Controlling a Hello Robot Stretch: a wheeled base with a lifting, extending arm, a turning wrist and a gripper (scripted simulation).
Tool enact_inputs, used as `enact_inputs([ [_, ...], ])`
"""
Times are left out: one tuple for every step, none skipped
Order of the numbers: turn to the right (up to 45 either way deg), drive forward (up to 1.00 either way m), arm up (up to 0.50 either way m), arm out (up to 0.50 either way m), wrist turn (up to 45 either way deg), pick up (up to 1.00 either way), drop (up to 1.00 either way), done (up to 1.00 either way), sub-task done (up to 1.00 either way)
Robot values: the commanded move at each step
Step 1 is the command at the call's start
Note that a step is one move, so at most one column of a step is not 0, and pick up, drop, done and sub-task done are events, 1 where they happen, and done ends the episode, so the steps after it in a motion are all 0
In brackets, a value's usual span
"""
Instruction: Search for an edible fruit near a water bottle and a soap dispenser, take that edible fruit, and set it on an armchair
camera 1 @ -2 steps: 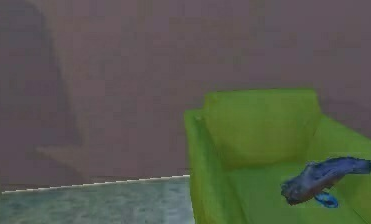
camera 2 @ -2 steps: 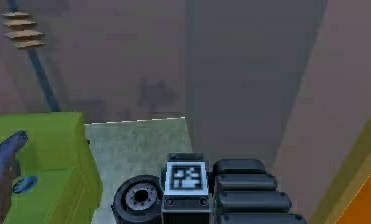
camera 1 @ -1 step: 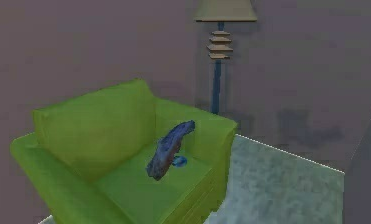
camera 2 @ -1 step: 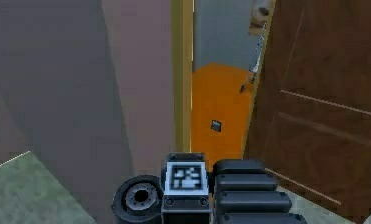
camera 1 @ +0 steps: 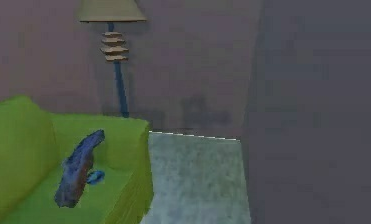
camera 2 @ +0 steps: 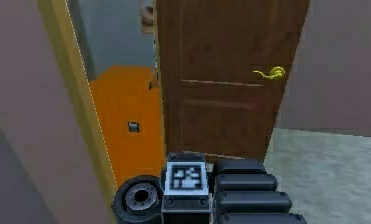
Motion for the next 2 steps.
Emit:
enact_inputs([
  [0.0,0.75,0.0,0.0,0.0,0.0,0.0,0.0,0.0],
  [-45.0,0.0,0.0,0.0,0.0,0.0,0.0,0.0,0.0],
])
